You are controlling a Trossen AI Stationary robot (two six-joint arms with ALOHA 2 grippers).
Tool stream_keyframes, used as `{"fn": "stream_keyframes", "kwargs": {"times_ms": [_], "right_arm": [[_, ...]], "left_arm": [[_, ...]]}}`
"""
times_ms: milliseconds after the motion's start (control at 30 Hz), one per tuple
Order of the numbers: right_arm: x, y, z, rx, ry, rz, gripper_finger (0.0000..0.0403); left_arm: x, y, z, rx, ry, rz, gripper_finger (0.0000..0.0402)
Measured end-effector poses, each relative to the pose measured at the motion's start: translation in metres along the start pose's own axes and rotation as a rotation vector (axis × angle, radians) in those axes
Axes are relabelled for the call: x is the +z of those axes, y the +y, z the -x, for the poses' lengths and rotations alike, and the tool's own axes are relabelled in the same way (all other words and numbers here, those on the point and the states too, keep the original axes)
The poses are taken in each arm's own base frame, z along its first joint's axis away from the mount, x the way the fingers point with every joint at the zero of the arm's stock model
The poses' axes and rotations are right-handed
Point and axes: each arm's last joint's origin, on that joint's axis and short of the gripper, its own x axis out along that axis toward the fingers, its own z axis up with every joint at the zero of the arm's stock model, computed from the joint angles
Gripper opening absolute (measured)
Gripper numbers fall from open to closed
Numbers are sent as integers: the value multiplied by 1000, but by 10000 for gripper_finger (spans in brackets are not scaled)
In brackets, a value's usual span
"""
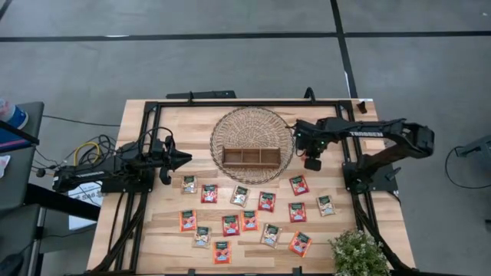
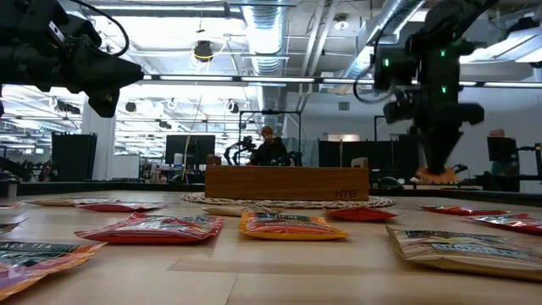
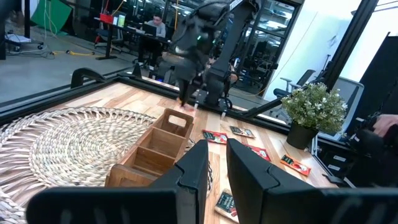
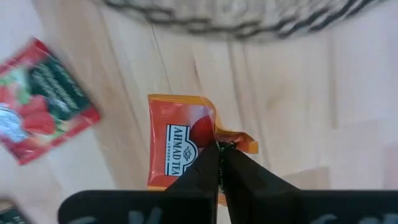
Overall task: Pick & Place Tea
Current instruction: Put the orange tea bag into the right section of the wooden organizer
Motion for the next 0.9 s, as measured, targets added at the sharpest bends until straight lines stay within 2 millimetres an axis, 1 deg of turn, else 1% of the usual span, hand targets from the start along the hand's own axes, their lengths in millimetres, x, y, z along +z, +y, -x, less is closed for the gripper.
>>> {"fn": "stream_keyframes", "kwargs": {"times_ms": [100,167,300,367,467,567,733,900], "right_arm": [[9,10,17,-46,-46,40,2],[19,18,31,-86,-104,82,1],[40,38,55,-238,-189,166,1],[53,48,65,-323,-224,199,1],[72,64,74,-424,-267,237,1],[91,80,72,-483,-274,274,1],[116,97,48,-559,-206,322,0],[134,109,24,-666,-172,296,0]], "left_arm": [[0,0,0,0,0,0,50],[0,0,0,0,0,0,50],[0,0,0,0,0,0,50],[0,0,0,0,0,0,50],[0,0,0,0,0,0,50],[0,0,0,0,0,0,50],[0,0,0,0,0,0,50],[0,0,0,0,0,0,50]]}}
